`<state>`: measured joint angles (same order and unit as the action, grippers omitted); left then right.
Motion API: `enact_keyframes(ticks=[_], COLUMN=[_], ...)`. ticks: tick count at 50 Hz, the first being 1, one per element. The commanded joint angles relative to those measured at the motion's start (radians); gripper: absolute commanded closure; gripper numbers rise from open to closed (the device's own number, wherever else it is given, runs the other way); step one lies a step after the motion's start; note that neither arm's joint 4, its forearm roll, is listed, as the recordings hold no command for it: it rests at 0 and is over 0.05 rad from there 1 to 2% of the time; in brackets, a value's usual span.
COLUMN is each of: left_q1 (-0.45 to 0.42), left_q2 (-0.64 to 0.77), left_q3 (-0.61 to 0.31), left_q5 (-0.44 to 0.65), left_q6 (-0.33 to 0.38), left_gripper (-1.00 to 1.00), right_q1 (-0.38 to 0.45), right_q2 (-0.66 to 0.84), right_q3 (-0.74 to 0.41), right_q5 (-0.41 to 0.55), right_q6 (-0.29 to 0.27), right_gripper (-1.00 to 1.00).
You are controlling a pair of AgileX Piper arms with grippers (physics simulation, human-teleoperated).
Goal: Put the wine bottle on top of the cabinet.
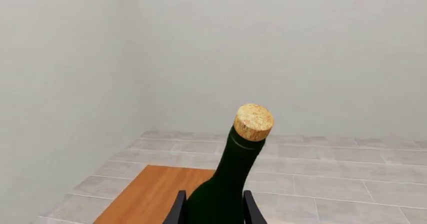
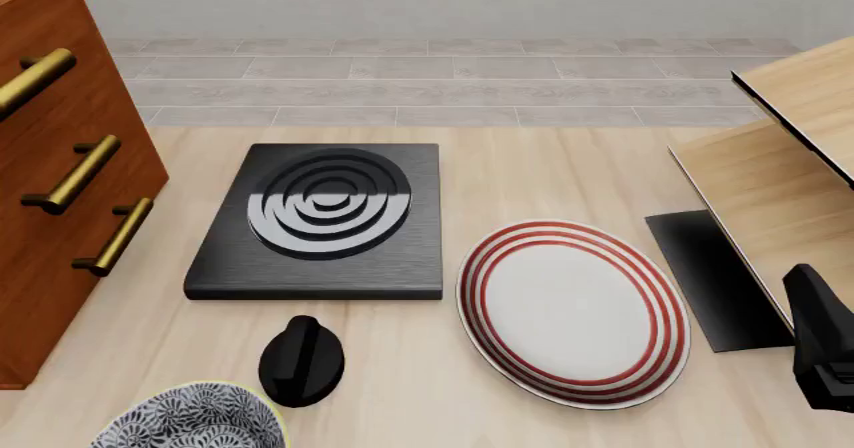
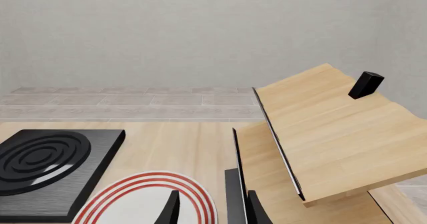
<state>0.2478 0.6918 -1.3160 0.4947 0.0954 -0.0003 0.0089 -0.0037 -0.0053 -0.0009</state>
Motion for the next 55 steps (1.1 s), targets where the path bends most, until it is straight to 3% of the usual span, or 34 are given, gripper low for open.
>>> enact_keyframes(ticks=[1,17,55], left_q1=[0.052,0.126,0.223], left_q2=[0.061,0.132,0.203], left_q3=[-0.060,-0.061,0.154], left_q5=[-0.017,-0.074,-0.304], left_q6=[0.017,0.013,-0.013], left_gripper=[1.00,1.00,1.00], right_q1=[0.000,0.000,0.000], right_q2=[0.000,0.000,0.000], right_q3=[0.000,0.000,0.000], right_q5=[0.000,0.000,0.000], right_q6=[0.000,0.000,0.000], right_gripper=[-1.00,-1.00,-1.00])
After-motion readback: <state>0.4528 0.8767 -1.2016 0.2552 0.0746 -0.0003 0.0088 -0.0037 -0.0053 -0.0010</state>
